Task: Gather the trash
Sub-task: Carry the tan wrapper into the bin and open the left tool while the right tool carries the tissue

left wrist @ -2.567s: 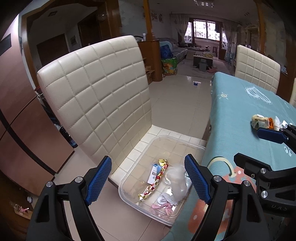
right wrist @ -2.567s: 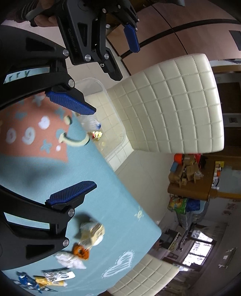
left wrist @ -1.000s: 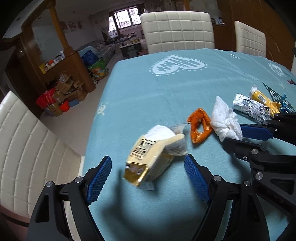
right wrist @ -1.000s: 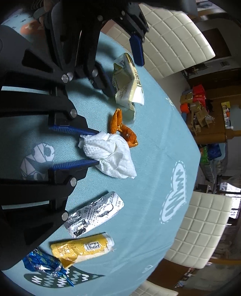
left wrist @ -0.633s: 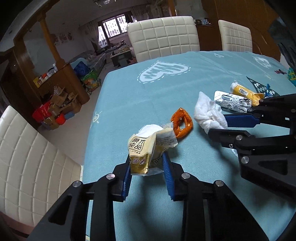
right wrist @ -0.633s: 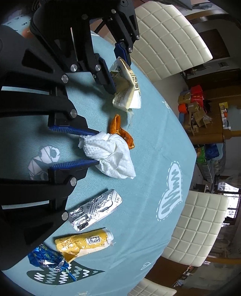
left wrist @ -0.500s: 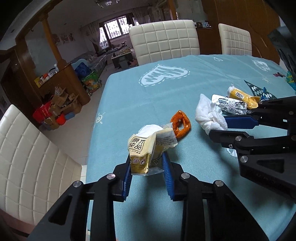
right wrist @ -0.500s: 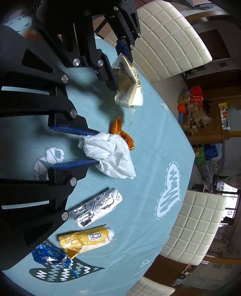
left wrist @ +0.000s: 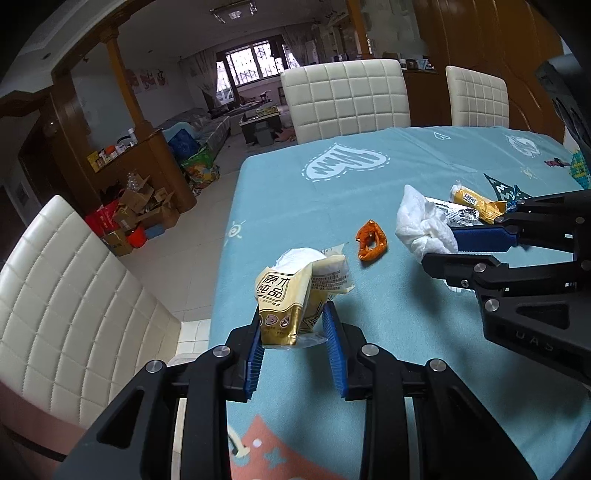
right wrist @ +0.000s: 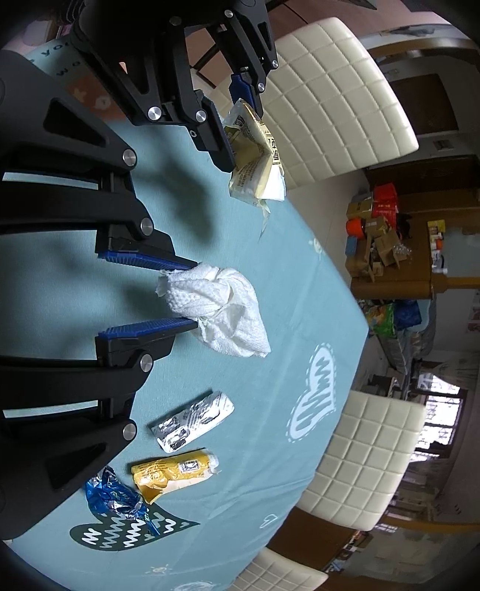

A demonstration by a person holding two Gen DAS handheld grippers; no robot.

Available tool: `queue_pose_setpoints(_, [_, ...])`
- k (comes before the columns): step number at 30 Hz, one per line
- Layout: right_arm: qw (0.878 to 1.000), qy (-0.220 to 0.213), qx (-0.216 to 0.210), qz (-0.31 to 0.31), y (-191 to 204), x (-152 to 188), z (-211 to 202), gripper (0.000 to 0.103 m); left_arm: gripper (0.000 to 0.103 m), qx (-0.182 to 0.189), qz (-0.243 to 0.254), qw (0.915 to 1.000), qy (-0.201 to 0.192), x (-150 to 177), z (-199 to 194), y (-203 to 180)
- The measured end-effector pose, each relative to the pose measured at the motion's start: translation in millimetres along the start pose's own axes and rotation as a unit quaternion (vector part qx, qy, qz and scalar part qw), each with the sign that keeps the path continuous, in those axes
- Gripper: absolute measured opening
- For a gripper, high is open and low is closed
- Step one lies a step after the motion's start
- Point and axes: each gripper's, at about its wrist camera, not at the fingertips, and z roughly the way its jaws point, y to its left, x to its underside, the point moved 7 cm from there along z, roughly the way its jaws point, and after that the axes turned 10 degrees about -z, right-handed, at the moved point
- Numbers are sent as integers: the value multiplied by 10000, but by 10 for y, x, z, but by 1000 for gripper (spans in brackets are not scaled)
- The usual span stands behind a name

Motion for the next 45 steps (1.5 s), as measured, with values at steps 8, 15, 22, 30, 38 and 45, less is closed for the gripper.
queue_pose_setpoints(8, [9996, -173, -31, -222, 270, -123, -186, 27, 30, -204, -213, 9995, -149, 42, -243, 270])
queue_pose_setpoints(15, [9983, -303, -19, -491, 553, -253, -311, 27, 30, -406, -476, 9976, -302, 119, -428, 570])
queue_pose_setpoints(22, [9959, -414, -119, -797, 923, -416, -345, 27, 30, -622, -713, 9948, -371, 222, -561, 910])
queue_pose_setpoints(30, [9926, -423, -262, -1110, 1306, -542, -247, 28, 30, -919, -992, 9901, -387, 367, -642, 1304])
queue_pose_setpoints(38, [9892, -484, -488, -1293, 1644, -707, -158, 29, 30, -1242, -1293, 9834, -264, 559, -627, 1710])
queue_pose_setpoints(45, [9834, -596, -658, -1582, 1944, -802, -106, 29, 30, -1448, -1595, 9764, -182, 704, -636, 2027])
